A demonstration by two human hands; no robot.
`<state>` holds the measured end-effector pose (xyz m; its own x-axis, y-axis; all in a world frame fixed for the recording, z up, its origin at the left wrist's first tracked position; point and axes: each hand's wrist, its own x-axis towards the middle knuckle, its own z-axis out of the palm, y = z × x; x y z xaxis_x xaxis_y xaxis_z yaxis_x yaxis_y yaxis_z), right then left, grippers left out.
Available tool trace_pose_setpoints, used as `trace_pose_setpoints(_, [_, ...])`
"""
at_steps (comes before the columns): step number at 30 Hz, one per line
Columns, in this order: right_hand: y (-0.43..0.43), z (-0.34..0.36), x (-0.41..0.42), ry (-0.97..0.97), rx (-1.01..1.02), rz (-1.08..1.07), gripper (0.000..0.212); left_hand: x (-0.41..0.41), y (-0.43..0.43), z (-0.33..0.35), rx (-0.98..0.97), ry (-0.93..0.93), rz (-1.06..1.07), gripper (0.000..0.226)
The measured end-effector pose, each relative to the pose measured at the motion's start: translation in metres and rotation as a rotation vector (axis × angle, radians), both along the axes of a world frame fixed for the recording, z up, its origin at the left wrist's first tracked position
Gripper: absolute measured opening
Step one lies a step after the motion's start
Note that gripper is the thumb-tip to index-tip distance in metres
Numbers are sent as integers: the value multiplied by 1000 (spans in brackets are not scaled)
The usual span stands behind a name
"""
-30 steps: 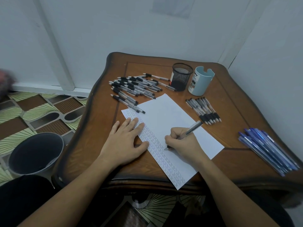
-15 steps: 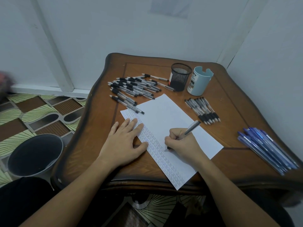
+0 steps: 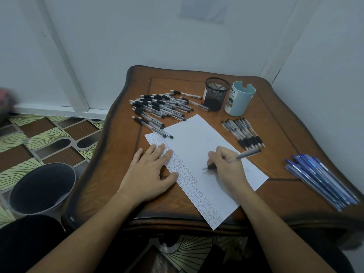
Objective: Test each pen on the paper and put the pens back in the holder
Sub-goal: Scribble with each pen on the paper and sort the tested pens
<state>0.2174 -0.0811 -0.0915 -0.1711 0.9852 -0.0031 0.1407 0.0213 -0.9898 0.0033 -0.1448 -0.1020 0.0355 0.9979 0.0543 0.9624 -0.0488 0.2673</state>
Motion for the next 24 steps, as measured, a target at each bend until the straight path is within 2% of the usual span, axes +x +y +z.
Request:
trace_pose_setpoints(4, [0, 11, -1, 114, -102, -52, 50, 0, 0, 0, 1, 8, -2, 81])
trace_pose_setpoints(6, [2, 14, -2, 150, -136, -74, 49, 0, 1, -1, 1, 5, -1, 81])
trace_pose_setpoints(10, [3, 17, -4, 145, -152, -91, 35, 0, 0, -1, 2, -5, -2, 80])
trace_pose_setpoints(13, [3, 19, -5, 125, -147, -76, 32, 0, -1, 0, 17, -20, 1, 80])
trace_pose_setpoints(18, [21, 34, 3, 250, -391, -53, 24, 0, -1, 1, 4, -13, 0, 81])
trace_pose_setpoints(20, [37, 42, 13, 96, -365, -70, 27, 0, -1, 2, -2, -11, -1, 81])
trace_pose_setpoints(24, [76, 52, 35, -555, 32, -161, 34, 0, -2, 3, -3, -21, -4, 82])
